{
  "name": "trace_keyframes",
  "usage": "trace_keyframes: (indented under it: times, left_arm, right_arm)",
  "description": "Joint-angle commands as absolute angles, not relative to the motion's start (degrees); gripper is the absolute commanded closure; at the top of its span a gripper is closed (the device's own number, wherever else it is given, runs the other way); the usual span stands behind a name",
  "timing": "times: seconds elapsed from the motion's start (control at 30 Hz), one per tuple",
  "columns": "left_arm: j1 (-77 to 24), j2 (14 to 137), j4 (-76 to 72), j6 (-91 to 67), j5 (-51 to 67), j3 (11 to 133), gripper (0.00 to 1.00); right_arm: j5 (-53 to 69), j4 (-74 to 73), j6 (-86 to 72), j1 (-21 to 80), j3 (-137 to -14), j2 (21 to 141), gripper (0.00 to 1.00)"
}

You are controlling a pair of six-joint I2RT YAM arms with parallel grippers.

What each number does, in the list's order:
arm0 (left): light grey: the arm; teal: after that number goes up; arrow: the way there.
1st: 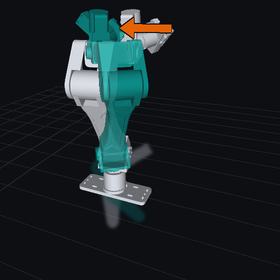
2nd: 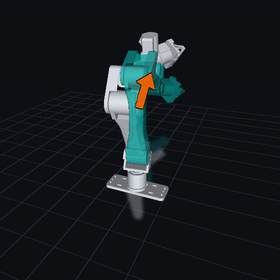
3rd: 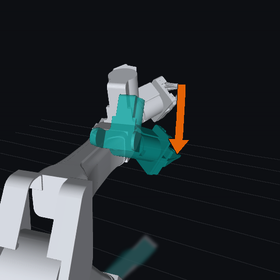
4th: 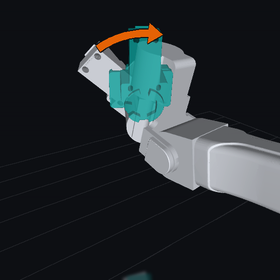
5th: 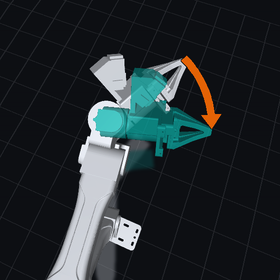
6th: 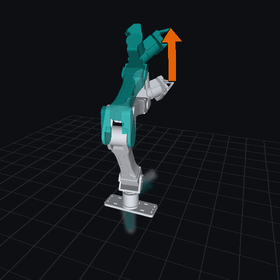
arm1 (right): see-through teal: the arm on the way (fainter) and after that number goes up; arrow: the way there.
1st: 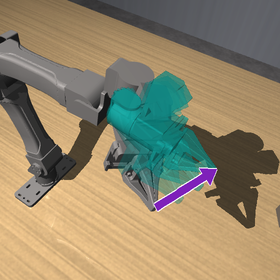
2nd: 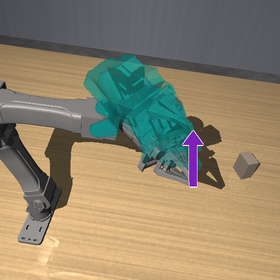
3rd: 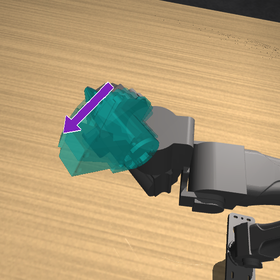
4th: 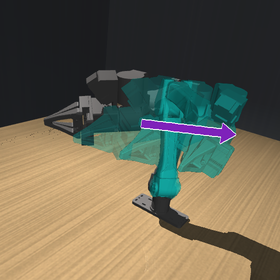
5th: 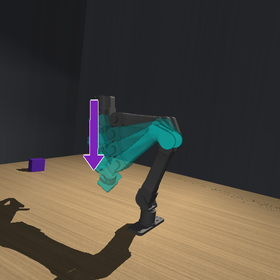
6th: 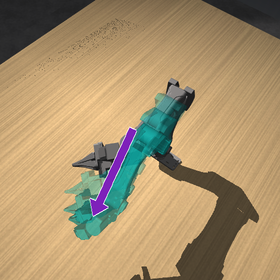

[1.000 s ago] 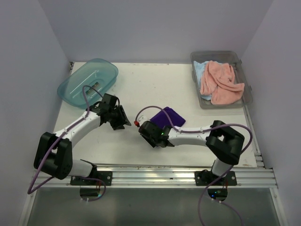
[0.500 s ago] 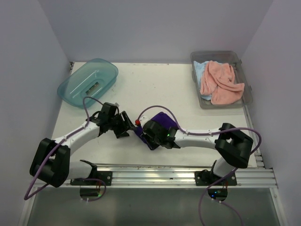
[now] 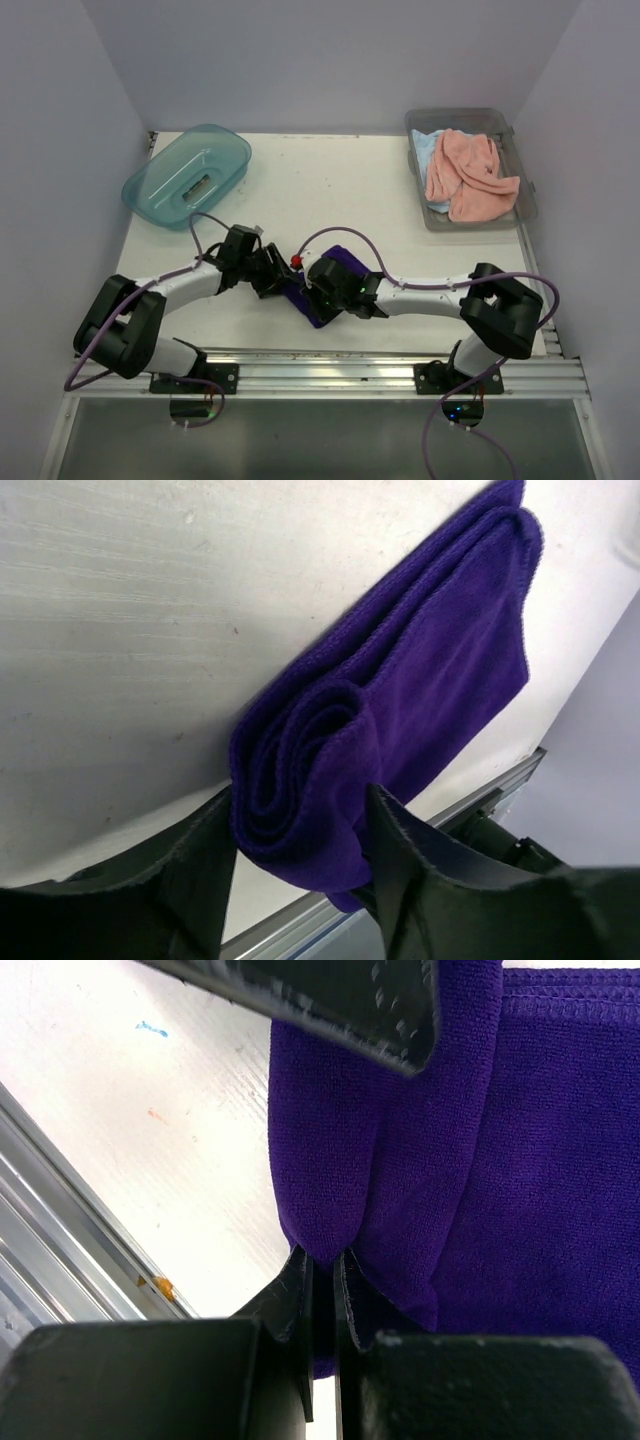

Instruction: Roll the towels

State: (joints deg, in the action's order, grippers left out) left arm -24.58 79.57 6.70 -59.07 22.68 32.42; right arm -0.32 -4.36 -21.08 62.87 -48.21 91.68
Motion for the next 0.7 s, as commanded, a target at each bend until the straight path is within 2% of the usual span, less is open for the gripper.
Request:
trace_keyframes:
  times: [0.0, 0.03, 0.07, 0.1, 0.13, 0.17, 0.23, 0.37, 0.67]
  left_arm:
    - [-26.2, 81.9, 4.3, -59.1, 22.2, 33.7, 0.47]
    - [-26.5, 83.0, 4.9, -58.9, 21.9, 34.5, 0.52]
    - [-27.0, 83.5, 6.2, -58.6, 21.4, 35.0, 0.66]
    - [-27.1, 83.7, 7.0, -58.5, 21.2, 35.4, 0.71]
    - [-27.2, 83.9, 7.8, -58.4, 20.9, 36.1, 0.77]
    - [-27.2, 83.6, 9.4, -58.4, 20.2, 36.4, 0.86]
    - [-27.2, 83.2, 10.5, -58.4, 19.7, 37.0, 0.92]
    - [-27.2, 83.0, 12.2, -58.8, 19.4, 37.4, 0.99]
    - [-27.1, 83.5, 12.8, -59.5, 19.4, 37.8, 1.00]
  right_arm:
    - [0.4, -2.4, -22.4, 62.8, -47.6, 89.5, 1.00]
    - [0.4, -2.8, -22.2, 62.8, -48.0, 89.5, 1.00]
    - [0.2, -3.4, -22.0, 62.8, -48.3, 89.3, 1.00]
    - [0.2, -4.4, -21.7, 62.8, -48.6, 89.2, 0.82]
    - [-0.8, -4.8, -21.4, 62.8, -49.0, 88.5, 0.72]
    - [-1.3, -6.1, -21.3, 62.8, -49.4, 88.1, 0.57]
    - [-3.2, -6.9, -20.9, 62.9, -50.1, 86.7, 0.47]
    - [-5.9, -8.8, -19.7, 63.2, -52.0, 85.9, 0.45]
    - [-10.3, -10.8, -16.4, 66.7, -58.0, 92.4, 0.45]
